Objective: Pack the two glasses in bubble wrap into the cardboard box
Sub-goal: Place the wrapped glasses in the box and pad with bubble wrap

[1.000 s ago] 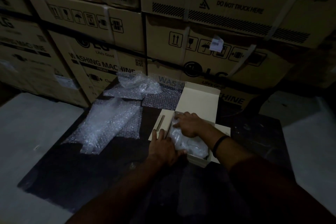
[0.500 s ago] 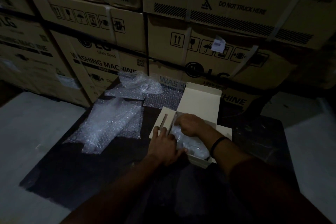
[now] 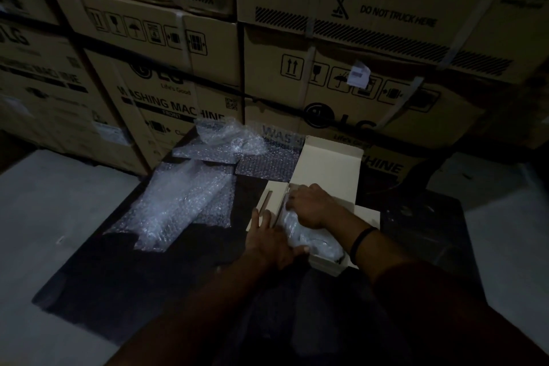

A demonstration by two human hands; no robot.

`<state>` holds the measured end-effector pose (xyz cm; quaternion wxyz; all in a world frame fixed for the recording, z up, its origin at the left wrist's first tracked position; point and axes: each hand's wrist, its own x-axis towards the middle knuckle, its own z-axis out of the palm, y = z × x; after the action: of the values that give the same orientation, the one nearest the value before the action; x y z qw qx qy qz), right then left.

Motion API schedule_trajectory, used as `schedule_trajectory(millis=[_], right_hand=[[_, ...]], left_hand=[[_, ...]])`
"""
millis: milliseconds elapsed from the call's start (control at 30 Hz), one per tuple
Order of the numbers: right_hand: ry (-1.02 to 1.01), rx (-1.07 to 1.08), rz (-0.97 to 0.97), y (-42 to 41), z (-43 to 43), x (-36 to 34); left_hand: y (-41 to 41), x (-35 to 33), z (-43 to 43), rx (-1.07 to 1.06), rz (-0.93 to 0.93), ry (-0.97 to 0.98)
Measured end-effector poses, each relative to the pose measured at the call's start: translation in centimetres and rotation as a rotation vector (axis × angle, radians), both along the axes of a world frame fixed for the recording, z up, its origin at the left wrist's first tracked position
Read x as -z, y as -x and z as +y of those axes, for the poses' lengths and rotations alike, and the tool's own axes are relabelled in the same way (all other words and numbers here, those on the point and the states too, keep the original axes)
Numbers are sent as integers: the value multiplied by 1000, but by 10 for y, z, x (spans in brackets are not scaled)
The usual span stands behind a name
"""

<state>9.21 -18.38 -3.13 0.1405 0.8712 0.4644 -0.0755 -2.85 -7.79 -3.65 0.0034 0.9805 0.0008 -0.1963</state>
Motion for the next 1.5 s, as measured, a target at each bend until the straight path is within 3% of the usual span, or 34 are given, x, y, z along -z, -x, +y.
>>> schedule_trajectory(millis=[300,567,700,967,1200,1367,1500], right_hand=[[29,-22,55,-1,-4,6],[16,20,186,-12,4,2],[-206,160,231,-16,0,-1],[-46,102,136,-15,0,13],[83,147,25,-13,12,10],[135,223,34,-5,4,17],[80,240,54,2,0,11]], left_hand=[[12,25,12,93,-245,14],[5,20,7,10,-85,37],[5,27,7,1,-97,69],[22,35,28,180,-423,119],[28,40,36,208,-460,190],[38,44,48,277,-664,288],[57,47,73,165,-722,354]])
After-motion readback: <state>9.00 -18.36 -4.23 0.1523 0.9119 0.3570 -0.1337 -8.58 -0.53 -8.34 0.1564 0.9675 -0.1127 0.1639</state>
